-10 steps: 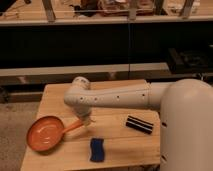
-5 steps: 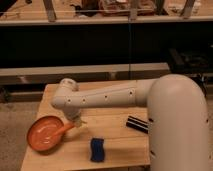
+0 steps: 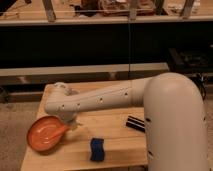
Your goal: Place the pepper in the ceramic bowl
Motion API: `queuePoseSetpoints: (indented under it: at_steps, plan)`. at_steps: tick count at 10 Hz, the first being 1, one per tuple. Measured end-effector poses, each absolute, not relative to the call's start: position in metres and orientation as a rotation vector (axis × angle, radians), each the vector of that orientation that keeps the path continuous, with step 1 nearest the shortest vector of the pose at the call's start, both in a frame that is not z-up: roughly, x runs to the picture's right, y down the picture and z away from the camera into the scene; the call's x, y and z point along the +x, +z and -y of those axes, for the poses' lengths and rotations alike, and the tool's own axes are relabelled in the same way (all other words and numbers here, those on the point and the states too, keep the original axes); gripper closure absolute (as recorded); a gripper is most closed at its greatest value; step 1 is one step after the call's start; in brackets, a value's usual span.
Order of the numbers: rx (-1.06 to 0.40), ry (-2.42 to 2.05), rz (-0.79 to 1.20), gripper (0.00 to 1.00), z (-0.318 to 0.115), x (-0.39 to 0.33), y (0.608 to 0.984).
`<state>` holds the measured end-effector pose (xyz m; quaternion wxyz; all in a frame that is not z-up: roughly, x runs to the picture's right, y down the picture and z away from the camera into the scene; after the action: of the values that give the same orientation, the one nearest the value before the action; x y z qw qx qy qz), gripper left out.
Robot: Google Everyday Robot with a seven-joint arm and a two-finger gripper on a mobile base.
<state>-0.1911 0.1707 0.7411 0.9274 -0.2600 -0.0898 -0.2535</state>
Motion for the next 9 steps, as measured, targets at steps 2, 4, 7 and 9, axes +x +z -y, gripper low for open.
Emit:
queuePoseSetpoints:
  at_steps: [2, 4, 7, 9]
  plan:
    - [-0.519, -0.53, 0.189, 0.94, -0.17, -0.201, 0.736]
    - [-0.518, -0.525, 0.184, 0.94, -0.169, -0.197, 0.738]
    - [-0.502, -0.532, 0.196, 0.94, -0.168, -0.208, 0.744]
    - [-0.492, -0.53, 0.199, 0.94, -0.169, -0.216, 0.744]
